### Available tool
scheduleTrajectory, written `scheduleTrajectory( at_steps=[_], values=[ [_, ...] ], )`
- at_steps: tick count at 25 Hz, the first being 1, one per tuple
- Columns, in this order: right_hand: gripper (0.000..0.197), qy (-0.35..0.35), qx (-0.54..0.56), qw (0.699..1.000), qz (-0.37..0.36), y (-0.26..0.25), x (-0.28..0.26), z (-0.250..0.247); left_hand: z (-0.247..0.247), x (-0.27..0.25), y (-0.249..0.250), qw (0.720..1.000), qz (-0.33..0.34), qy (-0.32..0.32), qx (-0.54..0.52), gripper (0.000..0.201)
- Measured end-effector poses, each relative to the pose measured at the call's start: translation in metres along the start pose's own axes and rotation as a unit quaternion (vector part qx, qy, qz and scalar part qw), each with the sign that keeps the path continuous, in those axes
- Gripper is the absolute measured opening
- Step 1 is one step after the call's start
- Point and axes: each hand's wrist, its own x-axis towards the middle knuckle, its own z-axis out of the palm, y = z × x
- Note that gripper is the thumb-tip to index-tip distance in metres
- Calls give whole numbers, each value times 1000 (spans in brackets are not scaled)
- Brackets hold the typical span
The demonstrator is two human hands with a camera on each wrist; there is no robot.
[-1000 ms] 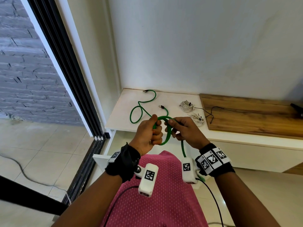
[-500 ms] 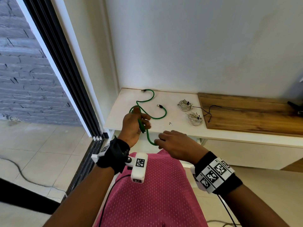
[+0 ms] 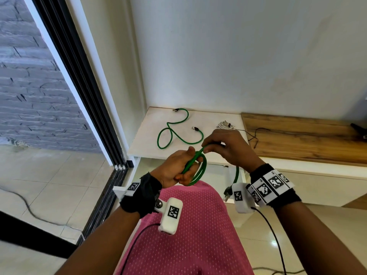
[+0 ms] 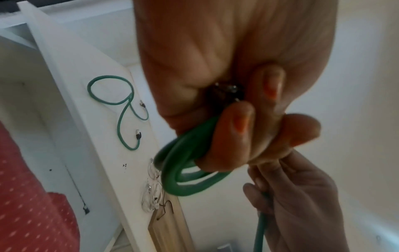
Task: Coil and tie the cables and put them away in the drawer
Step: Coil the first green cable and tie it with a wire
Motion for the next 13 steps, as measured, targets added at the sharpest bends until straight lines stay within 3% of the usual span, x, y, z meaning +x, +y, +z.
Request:
scheduleTrajectory(
  at_steps=[3,5,7,11,13],
  values=[
    [7,39,84,989,111,5,-9,4,-4,-3,-3,997,-20,-12,-68,42],
    [12,88,196,953,212,12,-19,7,-7,-5,-4,992,-16,-5,-123,39],
    [16,108,281,918,259,16,-31,16,-11,-4,-5,985,12,21,-172,37],
    [29,-10,281,926,251,8,-54,44,-15,1,-9,957,61,85,-269,37],
    [33,-64,229,951,200,2,-62,51,-19,2,-9,941,71,113,-310,39]
  ],
)
